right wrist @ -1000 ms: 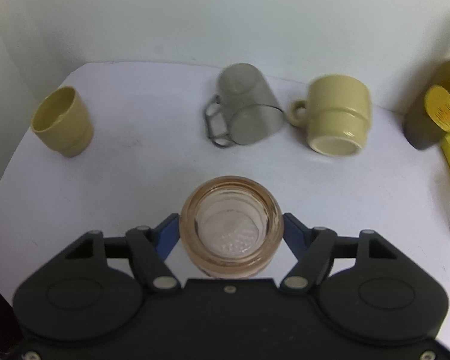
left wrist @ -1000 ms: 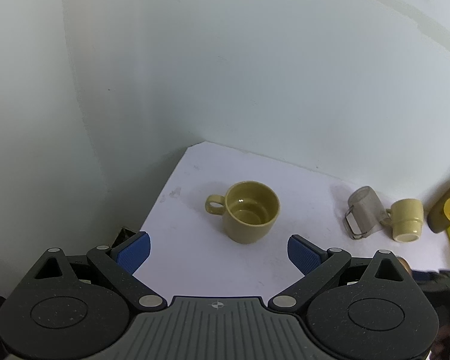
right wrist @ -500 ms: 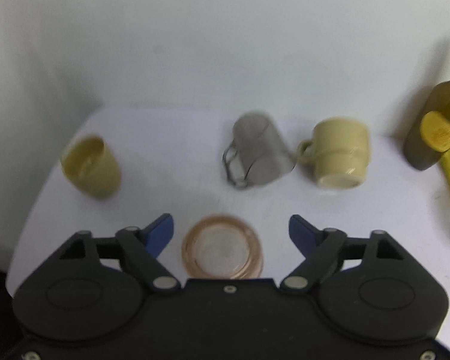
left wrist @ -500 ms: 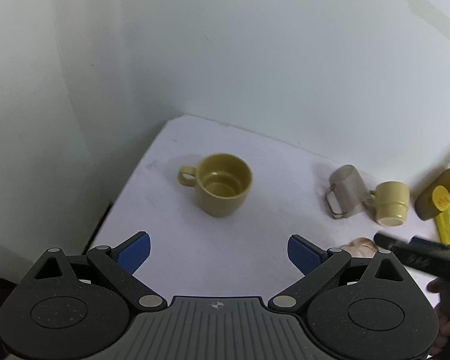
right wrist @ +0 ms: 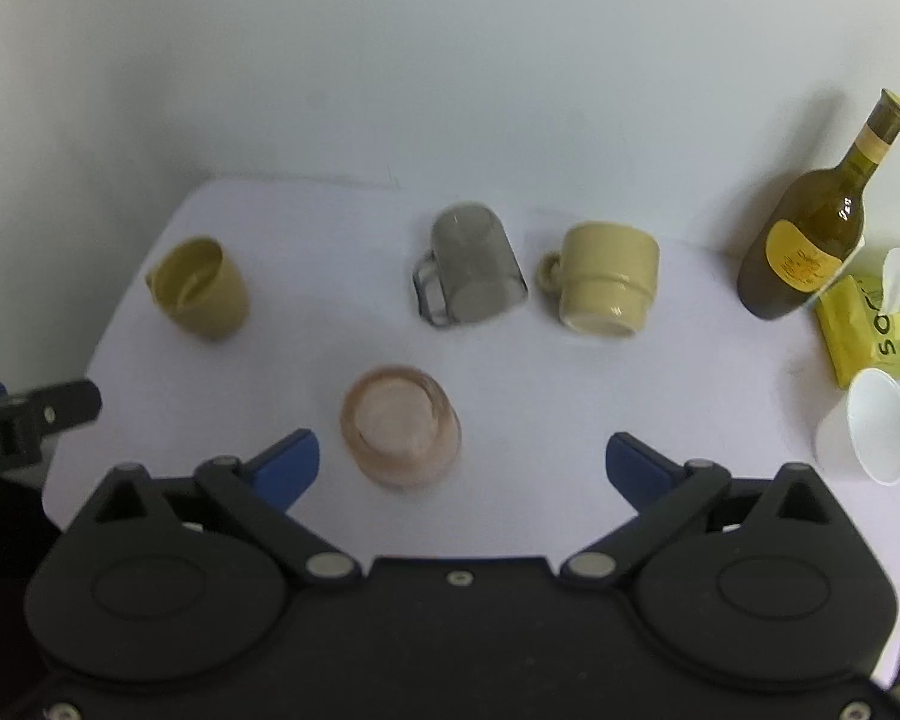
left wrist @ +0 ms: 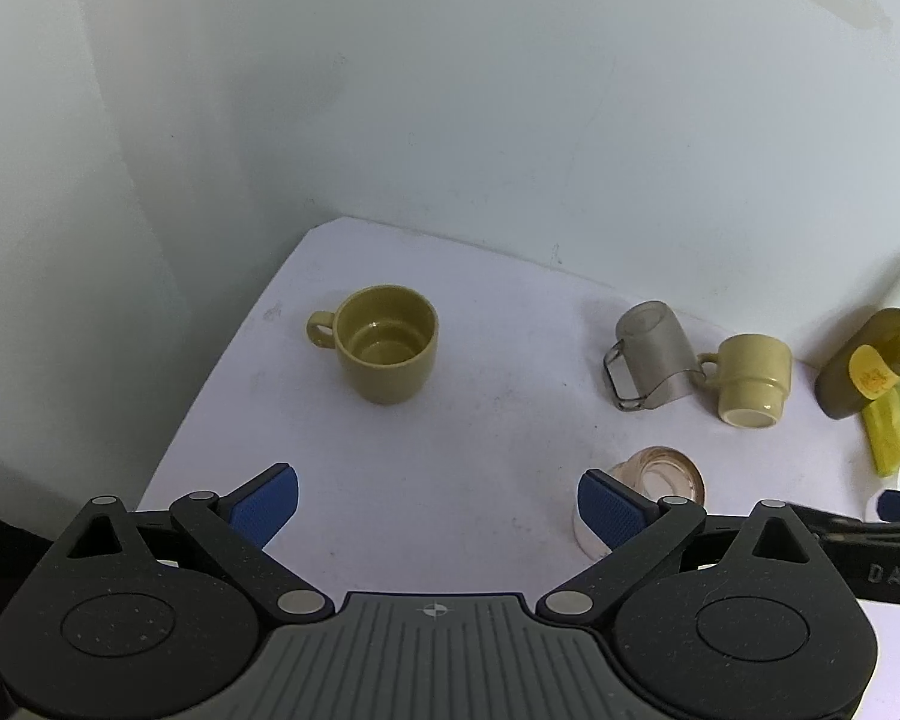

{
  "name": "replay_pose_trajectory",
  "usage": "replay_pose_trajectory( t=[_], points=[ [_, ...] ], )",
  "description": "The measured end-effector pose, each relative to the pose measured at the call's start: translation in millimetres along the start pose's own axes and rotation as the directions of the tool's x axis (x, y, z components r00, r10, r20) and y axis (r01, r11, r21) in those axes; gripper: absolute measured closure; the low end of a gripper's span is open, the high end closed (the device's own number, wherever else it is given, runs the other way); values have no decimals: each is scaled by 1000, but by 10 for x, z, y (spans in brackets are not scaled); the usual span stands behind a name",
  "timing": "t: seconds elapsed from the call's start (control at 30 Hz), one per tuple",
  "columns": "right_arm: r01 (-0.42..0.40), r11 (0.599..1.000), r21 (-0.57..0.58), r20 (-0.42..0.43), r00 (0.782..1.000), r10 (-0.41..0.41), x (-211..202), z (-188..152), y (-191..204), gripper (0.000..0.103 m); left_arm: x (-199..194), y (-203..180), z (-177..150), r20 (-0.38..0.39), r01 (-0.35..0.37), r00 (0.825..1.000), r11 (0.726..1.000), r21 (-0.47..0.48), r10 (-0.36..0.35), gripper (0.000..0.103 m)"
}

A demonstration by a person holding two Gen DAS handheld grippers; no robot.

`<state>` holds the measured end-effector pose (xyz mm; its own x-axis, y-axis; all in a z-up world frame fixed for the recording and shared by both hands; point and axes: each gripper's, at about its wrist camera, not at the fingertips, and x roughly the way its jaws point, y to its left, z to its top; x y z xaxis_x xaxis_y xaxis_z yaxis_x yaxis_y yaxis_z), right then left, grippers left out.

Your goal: Flip cup upright

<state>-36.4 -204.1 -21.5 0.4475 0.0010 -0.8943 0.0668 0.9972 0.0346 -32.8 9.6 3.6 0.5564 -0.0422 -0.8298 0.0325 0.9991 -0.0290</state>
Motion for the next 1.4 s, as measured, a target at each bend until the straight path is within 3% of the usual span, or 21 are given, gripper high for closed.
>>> replay_pose_trajectory(
  t=[0.7, 1.4],
  points=[
    [-40, 999, -30, 2, 999, 40, -195, -188, -35, 0, -96, -131, -165, -9, -14, 1000, 1000, 23, 14, 1],
    [-60, 998, -35, -8, 998, 60, -121, -130, 65, 0, 14, -114, -109, -40, -45, 998, 998, 47, 47, 0]
  ],
)
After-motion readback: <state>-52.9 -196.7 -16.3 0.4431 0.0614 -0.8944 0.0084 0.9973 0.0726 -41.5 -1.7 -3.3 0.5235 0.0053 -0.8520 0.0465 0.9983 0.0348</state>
